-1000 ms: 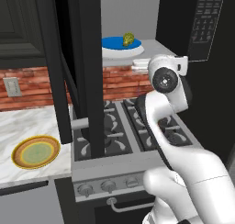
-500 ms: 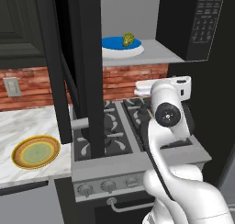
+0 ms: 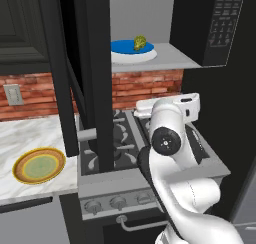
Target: Pick the broccoli from the counter and place it in the microwave. Then turn on the microwave.
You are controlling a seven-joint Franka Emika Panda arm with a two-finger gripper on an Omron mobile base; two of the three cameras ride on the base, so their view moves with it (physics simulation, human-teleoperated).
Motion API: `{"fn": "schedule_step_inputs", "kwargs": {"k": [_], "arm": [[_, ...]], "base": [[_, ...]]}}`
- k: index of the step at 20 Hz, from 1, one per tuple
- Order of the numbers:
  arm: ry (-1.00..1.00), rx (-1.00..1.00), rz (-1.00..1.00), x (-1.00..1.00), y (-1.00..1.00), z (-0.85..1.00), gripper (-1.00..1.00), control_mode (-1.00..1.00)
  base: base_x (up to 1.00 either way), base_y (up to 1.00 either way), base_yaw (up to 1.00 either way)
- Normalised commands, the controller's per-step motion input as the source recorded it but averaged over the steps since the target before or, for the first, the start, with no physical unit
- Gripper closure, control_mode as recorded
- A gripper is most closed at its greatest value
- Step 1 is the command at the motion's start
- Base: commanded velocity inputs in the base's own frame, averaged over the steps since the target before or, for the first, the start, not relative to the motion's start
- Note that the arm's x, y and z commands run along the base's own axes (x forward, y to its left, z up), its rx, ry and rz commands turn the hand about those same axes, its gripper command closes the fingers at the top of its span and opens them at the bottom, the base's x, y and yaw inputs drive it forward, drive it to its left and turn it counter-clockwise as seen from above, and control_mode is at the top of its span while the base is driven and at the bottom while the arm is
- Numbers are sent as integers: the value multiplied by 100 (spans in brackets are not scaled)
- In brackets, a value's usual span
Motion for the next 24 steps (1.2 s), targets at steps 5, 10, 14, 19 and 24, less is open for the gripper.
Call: {"fn": "schedule_step_inputs", "kwargs": {"k": [5, 10, 14, 19, 24], "arm": [[-6, -6, 0, -13, 53, -18, 100, -100], [-11, -9, 0, 0, 6, -36, 100, -100], [-12, -9, 0, 0, 0, -35, 100, -100], [-14, -9, 0, -1, 7, -37, 100, -100], [-13, -8, -1, -29, 39, -18, 100, -100]], "base": [[0, 0, 0], [0, 0, 0], [0, 0, 0], [0, 0, 0], [0, 0, 0]]}}
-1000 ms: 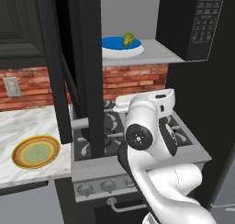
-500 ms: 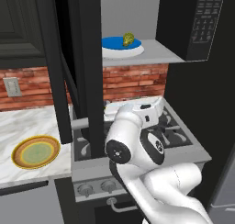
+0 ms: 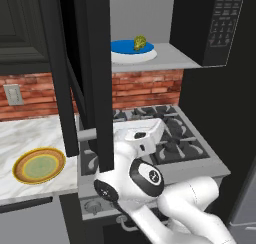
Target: Pick the broccoli from the counter and place it in the microwave. Then turn on the microwave.
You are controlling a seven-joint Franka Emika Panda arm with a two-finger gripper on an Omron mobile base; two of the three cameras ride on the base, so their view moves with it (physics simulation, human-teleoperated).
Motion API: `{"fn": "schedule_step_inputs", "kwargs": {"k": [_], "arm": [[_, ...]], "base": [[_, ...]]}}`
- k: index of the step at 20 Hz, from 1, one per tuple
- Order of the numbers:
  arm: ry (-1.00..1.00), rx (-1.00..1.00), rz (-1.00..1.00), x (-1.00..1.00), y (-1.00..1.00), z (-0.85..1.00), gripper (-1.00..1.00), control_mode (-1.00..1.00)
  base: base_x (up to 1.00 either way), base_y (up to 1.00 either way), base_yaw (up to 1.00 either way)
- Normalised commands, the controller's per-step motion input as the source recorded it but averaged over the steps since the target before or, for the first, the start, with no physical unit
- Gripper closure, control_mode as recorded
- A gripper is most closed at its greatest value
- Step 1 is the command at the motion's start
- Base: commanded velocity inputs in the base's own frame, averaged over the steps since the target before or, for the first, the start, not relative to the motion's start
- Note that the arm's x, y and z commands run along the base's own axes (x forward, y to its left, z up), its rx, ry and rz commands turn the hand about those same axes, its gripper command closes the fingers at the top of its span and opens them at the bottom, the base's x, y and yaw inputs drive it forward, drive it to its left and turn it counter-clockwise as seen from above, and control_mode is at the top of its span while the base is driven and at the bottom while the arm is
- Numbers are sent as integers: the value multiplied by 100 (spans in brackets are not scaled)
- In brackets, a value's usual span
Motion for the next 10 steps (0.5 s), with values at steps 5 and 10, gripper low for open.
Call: {"fn": "schedule_step_inputs", "kwargs": {"k": [5, 10], "arm": [[-7, -6, -11, -44, 42, -6, 100, -100], [0, 0, -19, -31, 37, 0, 100, -100]], "base": [[0, 0, 0], [0, 0, 0]]}}
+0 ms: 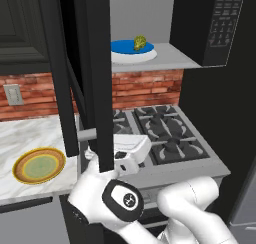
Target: Pick the broccoli from the counter and place it in the microwave. Then turn on the microwave.
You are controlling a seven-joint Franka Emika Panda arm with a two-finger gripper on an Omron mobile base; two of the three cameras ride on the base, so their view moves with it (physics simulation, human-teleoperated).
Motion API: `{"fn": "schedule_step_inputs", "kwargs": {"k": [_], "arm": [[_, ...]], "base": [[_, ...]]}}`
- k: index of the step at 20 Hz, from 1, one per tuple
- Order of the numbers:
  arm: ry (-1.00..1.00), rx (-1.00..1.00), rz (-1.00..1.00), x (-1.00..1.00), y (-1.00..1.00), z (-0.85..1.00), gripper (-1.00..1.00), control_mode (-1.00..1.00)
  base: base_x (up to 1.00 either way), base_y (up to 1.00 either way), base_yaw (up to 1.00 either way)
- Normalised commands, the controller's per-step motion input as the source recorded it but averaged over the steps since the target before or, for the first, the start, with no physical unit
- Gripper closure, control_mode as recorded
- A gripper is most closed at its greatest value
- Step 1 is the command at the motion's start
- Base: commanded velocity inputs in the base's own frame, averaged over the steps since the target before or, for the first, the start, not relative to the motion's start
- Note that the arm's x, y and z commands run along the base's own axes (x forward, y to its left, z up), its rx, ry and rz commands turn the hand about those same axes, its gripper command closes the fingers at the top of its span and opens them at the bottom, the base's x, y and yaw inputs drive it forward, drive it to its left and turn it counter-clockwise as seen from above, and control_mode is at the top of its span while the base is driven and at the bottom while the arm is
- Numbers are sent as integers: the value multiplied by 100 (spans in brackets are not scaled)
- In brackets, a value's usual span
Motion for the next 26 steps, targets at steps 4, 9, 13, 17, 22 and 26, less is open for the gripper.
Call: {"fn": "schedule_step_inputs", "kwargs": {"k": [4, 9, 13, 17, 22, 26], "arm": [[0, 0, -23, -16, 42, 3, 100, -100], [0, -2, -23, -13, 38, 6, 100, -100], [-2, -8, -19, -10, 30, 0, 100, -100], [-7, -12, -16, -12, 25, 0, 100, -100], [-13, -16, -12, -13, 13, 1, 100, -100], [-11, -15, -9, -4, 2, 3, 100, -100]], "base": [[0, 0, 0], [0, 0, 0], [0, 0, 0], [0, 0, 0], [0, 0, 0], [0, 0, 0]]}}
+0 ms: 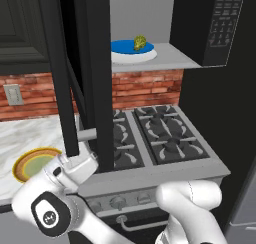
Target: Pick the broccoli from the counter and place it in the microwave. Then turn on the microwave.
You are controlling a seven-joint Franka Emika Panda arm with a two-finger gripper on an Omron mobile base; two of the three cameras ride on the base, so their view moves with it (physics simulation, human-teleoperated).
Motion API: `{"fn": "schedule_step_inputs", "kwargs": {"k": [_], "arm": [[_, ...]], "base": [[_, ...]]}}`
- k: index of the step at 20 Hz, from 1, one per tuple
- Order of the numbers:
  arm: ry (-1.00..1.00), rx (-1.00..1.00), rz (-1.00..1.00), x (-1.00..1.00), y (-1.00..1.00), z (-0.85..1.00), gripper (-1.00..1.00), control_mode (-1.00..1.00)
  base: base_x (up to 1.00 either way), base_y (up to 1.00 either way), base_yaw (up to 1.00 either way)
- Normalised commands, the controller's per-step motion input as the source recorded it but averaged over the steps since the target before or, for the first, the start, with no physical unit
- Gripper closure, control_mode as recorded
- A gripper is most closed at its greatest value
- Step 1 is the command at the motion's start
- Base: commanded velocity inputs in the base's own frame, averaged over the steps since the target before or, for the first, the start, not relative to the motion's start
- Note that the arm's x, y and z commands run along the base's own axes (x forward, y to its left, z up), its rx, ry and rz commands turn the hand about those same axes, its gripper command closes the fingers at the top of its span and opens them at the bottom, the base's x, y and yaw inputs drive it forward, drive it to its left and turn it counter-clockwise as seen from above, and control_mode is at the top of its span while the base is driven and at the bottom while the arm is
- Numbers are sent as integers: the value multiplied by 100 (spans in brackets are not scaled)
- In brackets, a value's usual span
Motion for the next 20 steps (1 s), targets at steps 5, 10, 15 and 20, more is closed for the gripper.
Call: {"fn": "schedule_step_inputs", "kwargs": {"k": [5, 10, 15, 20], "arm": [[-6, -11, -1, 0, 5, 1, 100, -100], [-3, -7, 0, 0, 27, 0, 100, -100], [0, -5, 0, 0, 43, 0, 100, -100], [0, -4, 4, 0, 37, 4, 100, -100]], "base": [[0, 0, 0], [0, 0, 0], [0, 0, 0], [0, 0, 0]]}}
